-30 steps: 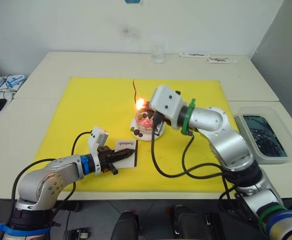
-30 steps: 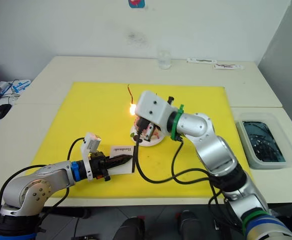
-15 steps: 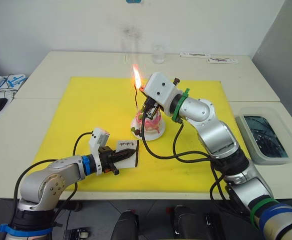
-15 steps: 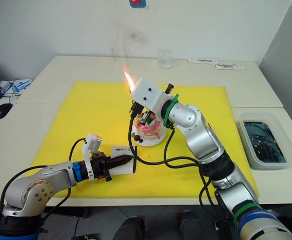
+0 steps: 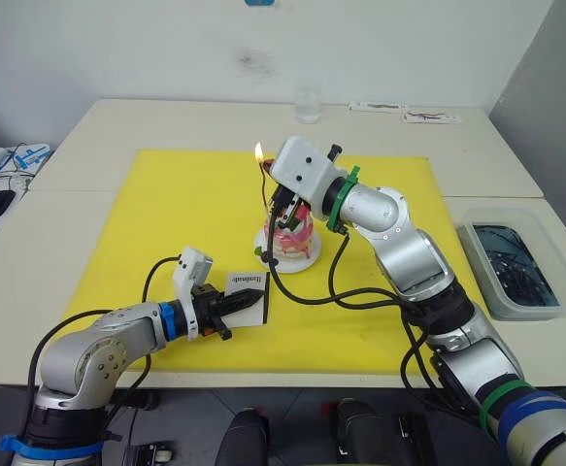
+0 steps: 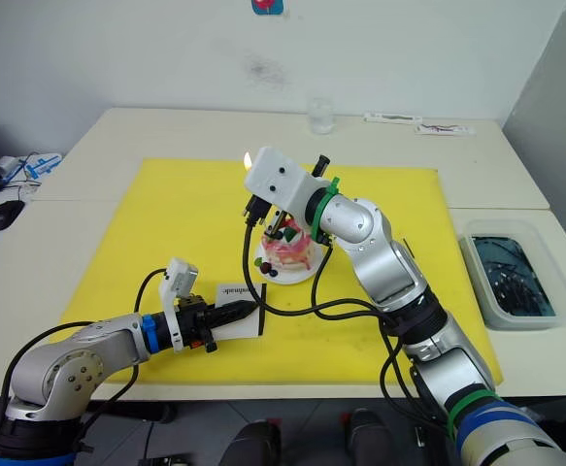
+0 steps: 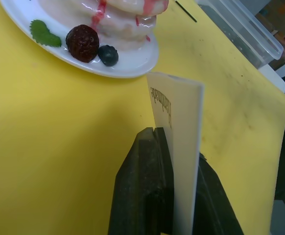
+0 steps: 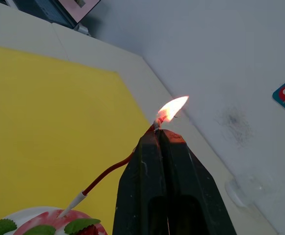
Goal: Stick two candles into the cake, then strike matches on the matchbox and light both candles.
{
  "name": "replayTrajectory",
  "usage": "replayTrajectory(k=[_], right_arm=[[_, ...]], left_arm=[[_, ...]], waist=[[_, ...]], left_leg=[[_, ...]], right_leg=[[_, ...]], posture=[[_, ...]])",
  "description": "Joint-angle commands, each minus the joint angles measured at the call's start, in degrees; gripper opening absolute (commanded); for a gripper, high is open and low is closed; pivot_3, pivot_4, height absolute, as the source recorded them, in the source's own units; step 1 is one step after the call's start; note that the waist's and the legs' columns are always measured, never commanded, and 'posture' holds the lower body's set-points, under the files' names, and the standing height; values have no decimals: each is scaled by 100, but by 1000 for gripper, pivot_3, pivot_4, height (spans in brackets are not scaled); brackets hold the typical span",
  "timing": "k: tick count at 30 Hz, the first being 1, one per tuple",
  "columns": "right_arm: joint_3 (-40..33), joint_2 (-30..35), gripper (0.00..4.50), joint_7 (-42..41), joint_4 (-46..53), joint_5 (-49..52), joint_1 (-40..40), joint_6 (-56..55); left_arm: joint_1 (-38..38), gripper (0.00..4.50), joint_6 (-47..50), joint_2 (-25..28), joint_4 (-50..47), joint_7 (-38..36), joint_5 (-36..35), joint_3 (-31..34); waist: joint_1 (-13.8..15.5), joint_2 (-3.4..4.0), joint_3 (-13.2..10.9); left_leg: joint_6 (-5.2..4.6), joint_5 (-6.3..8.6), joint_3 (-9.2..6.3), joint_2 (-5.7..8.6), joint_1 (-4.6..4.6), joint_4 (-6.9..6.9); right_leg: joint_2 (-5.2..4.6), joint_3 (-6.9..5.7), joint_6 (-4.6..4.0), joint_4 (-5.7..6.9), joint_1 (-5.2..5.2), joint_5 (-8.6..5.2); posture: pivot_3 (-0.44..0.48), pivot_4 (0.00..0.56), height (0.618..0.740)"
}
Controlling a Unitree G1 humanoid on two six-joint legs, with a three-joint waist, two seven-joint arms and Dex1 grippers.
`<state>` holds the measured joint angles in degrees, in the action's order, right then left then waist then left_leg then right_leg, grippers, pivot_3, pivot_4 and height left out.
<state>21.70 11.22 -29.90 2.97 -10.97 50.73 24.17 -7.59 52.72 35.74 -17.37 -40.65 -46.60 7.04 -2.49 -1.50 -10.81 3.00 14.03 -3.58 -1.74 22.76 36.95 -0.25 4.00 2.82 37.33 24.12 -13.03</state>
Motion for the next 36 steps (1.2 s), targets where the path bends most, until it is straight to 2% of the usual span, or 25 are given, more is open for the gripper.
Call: replayTrajectory(k=[1,36], right_arm=[[-65,-7,27,-15,105,-49,194,-134],[-156,77,27,-185,95,4,157,-46]], left_arm=[[-19,0,-24,-51,-79,-21,14,-66],[-37,0,23,-67,-84,-48,-28,-65]], waist=[[0,0,0],[2,0,0]], left_leg=[[0,0,0,0,0,0],[0,0,0,0,1,-2]], right_leg=[[0,0,0,0,0,0],[0,0,-1,-4,0,-1]], posture=[[0,150,740],[0,150,740]])
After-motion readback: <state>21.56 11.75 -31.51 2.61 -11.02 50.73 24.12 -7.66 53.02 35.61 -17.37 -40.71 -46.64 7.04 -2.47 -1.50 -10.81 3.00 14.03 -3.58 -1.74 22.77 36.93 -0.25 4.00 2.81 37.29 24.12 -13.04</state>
